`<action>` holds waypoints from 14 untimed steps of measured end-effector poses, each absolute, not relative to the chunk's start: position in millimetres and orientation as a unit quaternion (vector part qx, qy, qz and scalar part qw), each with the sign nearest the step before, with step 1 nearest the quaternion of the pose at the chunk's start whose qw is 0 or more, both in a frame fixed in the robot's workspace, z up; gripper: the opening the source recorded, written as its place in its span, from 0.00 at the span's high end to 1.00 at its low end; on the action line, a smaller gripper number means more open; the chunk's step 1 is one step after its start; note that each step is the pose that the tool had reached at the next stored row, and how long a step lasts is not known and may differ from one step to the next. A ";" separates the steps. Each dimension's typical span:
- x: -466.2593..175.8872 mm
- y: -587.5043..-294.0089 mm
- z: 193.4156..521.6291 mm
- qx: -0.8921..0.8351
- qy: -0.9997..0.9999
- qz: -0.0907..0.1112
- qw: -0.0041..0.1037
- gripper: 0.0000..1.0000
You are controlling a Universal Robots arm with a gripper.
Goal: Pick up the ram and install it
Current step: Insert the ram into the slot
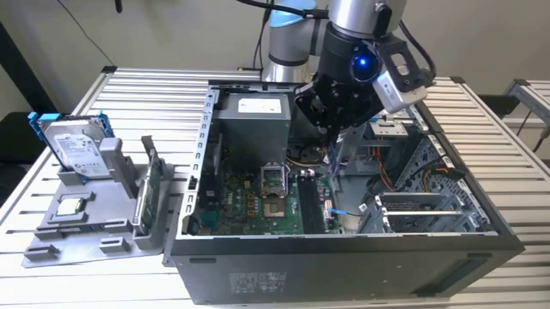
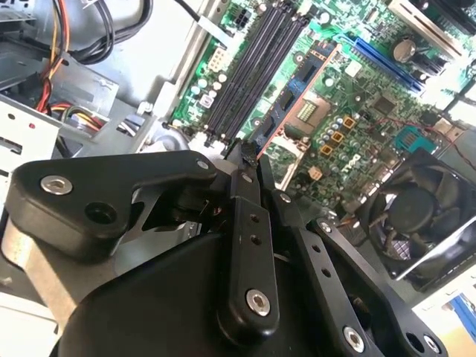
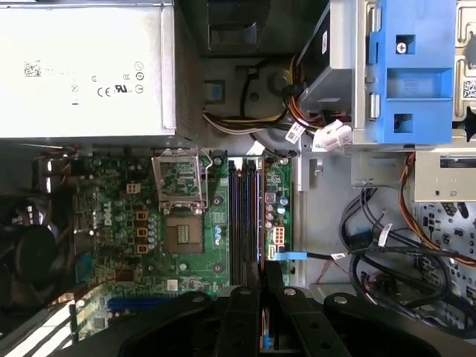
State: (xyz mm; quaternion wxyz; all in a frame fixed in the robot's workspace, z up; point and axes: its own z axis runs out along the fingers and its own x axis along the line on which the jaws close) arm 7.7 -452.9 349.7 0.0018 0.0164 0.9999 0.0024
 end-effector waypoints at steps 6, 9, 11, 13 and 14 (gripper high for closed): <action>7.7 -450.9 345.1 0.017 1.000 0.002 0.002 0.85; 7.8 -450.2 341.1 0.017 1.000 0.002 0.002 0.85; 7.7 -450.1 337.6 0.017 1.000 0.002 0.002 0.85; 7.7 -449.5 334.0 0.017 1.000 0.002 0.002 0.85; 8.0 -449.4 332.4 0.017 1.000 0.002 0.001 0.85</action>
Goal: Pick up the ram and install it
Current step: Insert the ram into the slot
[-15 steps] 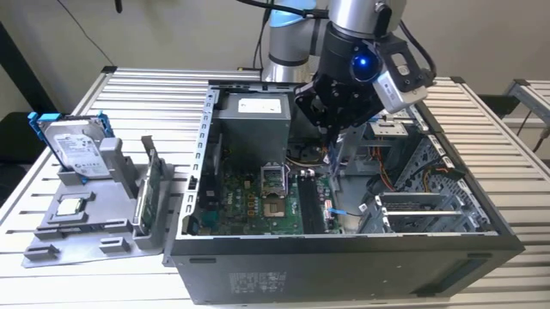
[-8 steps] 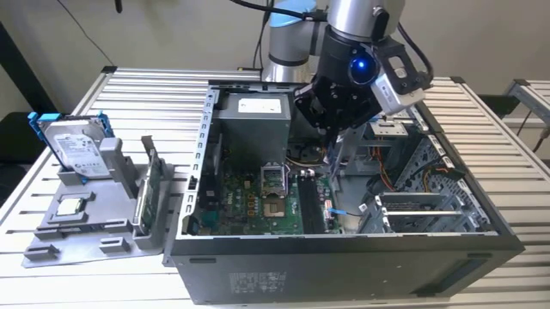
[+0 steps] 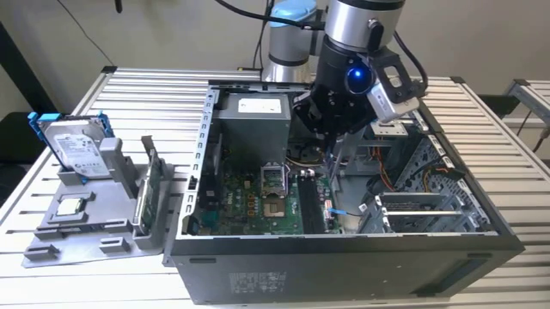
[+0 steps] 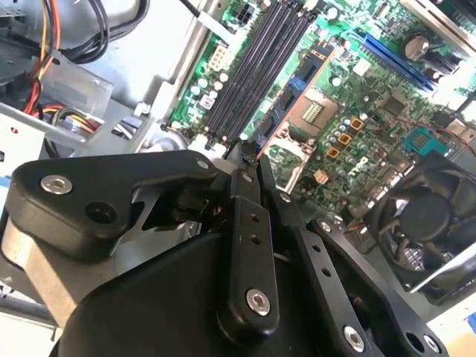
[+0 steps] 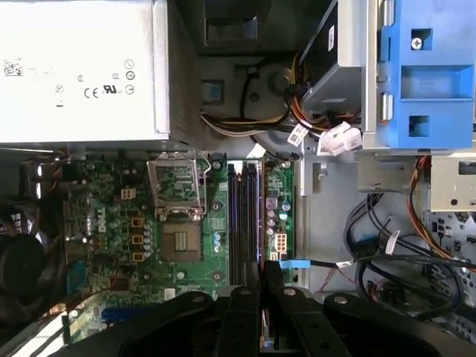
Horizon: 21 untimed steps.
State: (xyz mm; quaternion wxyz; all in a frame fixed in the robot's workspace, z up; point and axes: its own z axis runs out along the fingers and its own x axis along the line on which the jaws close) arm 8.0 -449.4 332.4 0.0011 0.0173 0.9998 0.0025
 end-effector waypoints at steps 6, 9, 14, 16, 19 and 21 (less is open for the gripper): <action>8.1 -448.4 323.9 -0.016 1.000 0.001 0.001 0.85; 6.4 -448.3 318.4 -0.014 1.000 0.000 0.001 0.85; 6.3 -448.2 309.6 0.007 1.000 0.000 0.001 0.85; 6.7 -448.2 307.4 0.009 1.000 0.000 0.001 0.85; 7.0 -448.2 303.4 0.009 1.000 0.000 0.001 0.85; 7.9 -448.2 301.5 0.009 1.000 0.000 0.001 0.85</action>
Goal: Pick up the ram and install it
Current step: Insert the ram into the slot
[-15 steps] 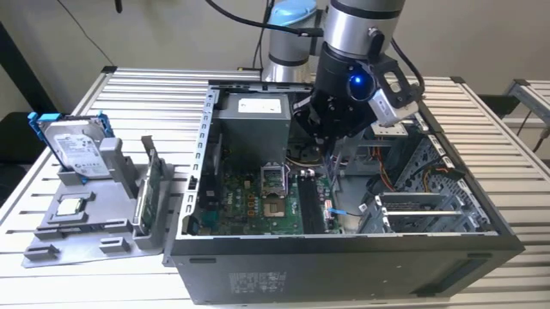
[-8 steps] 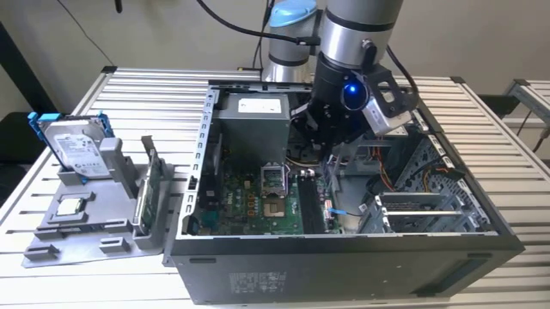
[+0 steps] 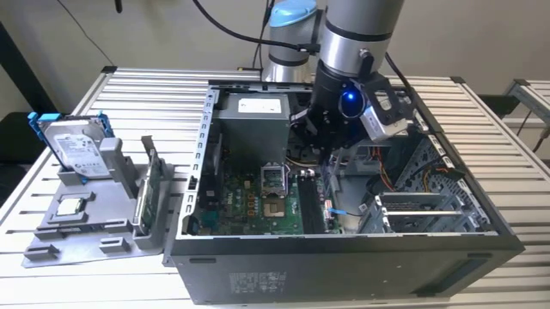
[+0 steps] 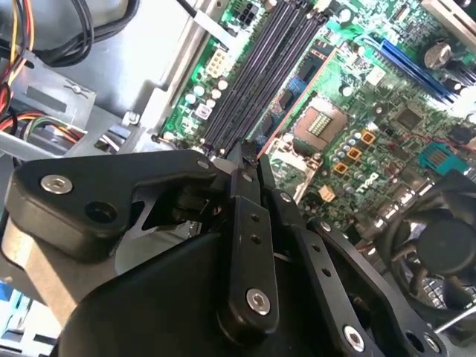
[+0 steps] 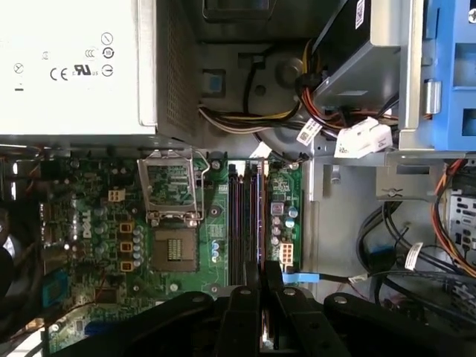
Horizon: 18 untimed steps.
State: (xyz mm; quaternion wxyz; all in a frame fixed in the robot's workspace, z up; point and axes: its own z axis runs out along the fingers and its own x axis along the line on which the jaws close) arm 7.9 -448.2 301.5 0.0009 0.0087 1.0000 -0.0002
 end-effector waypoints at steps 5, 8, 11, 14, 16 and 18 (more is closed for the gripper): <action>11.0 -448.2 294.7 0.009 1.000 0.000 0.001 0.85; 12.9 -448.2 291.5 0.009 1.000 -0.001 0.001 0.85; 14.2 -448.2 291.0 0.009 1.000 -0.002 0.001 0.85; 14.2 -448.2 290.9 0.009 1.000 -0.002 0.001 0.85; 14.3 -448.2 290.9 0.009 1.000 -0.002 0.001 0.85; 14.3 -448.2 290.9 0.009 1.000 -0.002 0.001 0.85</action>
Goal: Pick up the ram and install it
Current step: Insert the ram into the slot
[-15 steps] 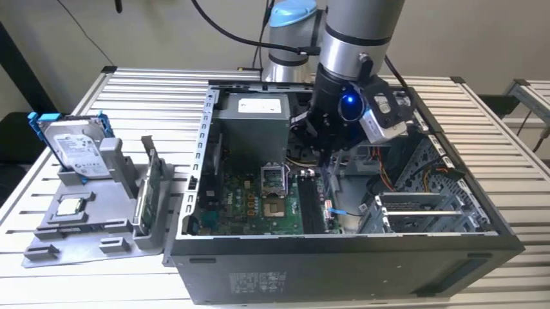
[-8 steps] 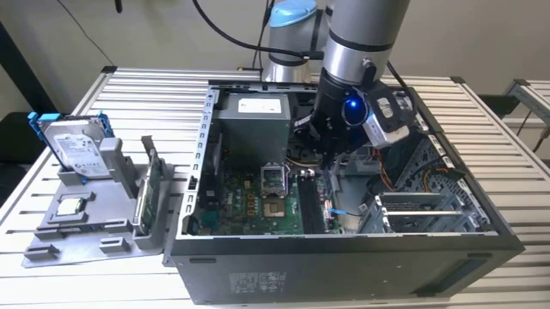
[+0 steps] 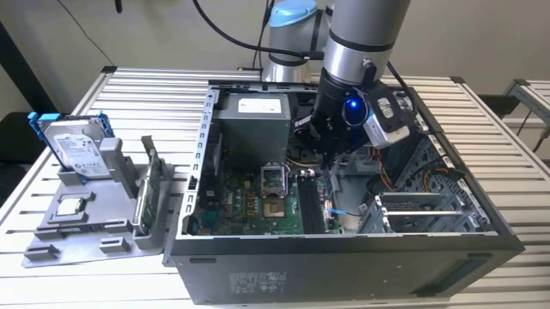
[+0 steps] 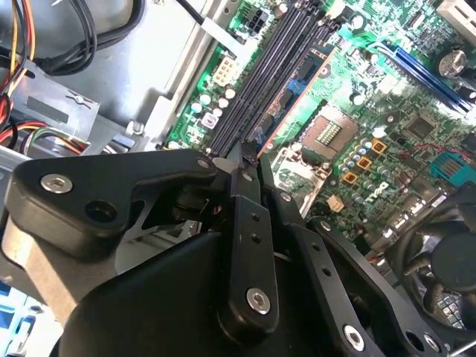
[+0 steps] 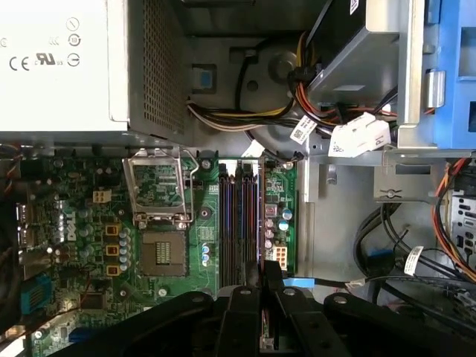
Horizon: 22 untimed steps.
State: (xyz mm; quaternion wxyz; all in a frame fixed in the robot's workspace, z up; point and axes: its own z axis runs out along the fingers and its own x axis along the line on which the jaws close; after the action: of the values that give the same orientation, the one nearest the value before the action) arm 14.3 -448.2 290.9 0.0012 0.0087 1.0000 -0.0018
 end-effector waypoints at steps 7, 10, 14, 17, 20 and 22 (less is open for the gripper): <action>16.2 -447.6 284.8 0.009 1.000 -0.002 0.001 0.85; 16.9 -446.7 279.8 0.009 1.000 -0.002 0.001 0.85; 17.6 -446.7 273.0 0.009 1.000 -0.002 0.001 0.85; 18.1 -446.8 267.6 0.009 1.000 -0.002 0.001 0.85; 18.1 -447.2 262.2 0.009 1.000 -0.002 0.001 0.85; 18.2 -447.7 258.6 0.009 1.000 -0.002 0.001 0.85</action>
State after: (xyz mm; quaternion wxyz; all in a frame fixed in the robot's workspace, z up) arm 18.2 -447.7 258.6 0.0012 0.0087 1.0000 -0.0015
